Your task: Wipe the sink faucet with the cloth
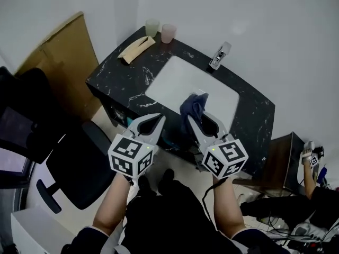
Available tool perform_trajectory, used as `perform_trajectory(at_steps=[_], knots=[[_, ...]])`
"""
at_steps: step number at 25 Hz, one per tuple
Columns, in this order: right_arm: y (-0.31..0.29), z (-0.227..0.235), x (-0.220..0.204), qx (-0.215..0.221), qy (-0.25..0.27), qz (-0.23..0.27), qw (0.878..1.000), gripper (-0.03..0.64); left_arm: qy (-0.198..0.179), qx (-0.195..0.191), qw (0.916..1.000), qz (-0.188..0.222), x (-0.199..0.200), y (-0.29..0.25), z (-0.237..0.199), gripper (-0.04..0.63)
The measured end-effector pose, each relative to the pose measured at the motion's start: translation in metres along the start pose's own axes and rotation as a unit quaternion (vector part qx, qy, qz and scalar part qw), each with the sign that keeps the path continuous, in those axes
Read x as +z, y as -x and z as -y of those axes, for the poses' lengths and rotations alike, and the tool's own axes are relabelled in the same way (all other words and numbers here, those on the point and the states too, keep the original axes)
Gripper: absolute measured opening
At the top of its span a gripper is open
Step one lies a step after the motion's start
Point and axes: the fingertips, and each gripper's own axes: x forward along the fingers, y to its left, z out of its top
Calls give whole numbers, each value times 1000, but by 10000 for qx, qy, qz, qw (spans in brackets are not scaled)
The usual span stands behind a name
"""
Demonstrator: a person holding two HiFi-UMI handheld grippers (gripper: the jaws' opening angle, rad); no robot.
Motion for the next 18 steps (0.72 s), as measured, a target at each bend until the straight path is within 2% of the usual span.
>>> perform_trajectory(at_steps=[3, 9, 15, 18], knots=[[-12, 34, 2, -229, -117, 75, 9996, 118, -110, -182, 9997, -84, 9, -37, -9, 2], [-29, 107, 12, -584, -573, 467, 9956, 118, -558, -607, 9958, -396, 28, -114, 1, 2], [-22, 199, 24, -916, -797, 734, 9899, 118, -982, -723, 9901, -694, 51, -205, 16, 2], [-23, 232, 16, -1069, -806, 650, 9889, 118, -1179, -538, 9880, -844, 50, -243, 14, 3]])
